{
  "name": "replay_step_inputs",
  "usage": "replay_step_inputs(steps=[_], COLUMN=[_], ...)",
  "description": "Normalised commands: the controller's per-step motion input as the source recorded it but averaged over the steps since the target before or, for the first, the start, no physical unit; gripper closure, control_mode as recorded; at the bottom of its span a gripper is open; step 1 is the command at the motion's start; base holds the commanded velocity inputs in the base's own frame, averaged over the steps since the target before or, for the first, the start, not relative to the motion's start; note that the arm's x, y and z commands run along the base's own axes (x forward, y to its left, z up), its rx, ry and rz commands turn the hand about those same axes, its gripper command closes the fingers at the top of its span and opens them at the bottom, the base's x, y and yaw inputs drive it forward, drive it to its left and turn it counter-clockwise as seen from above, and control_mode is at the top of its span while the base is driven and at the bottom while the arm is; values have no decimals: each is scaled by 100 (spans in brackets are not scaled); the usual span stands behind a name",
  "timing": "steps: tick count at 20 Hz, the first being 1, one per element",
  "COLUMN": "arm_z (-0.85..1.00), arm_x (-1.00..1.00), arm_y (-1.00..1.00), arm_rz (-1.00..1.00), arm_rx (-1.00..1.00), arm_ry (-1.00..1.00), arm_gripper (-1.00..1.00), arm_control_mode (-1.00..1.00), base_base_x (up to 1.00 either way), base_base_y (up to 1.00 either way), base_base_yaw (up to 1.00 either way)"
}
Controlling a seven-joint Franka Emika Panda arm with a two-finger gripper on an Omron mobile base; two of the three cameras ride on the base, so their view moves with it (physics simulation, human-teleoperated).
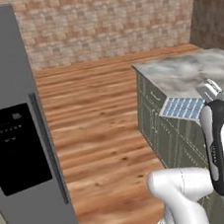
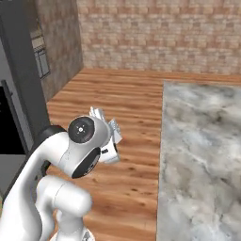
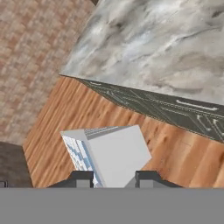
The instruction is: The ice cube tray has been filled with water. Take the tray and place it in the freezer to make ice. Close the freezer door after placing the tray.
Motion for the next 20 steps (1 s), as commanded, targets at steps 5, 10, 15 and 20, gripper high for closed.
replay_step_inputs(steps=[5,10,15,20], arm_z=[0,0,0,0], arm_x=[0,0,0,0], arm_y=[0,0,0,0], arm_rz=[0,0,0,0], arm_rx=[0,0,0,0], arm_ry=[0,0,0,0], arm_gripper=[100,100,100,100], arm_control_mode=[100,100,100,100], base_base_x=[100,100,94,79], base_base_y=[0,0,0,0], base_base_yaw=[9,12,17,22])
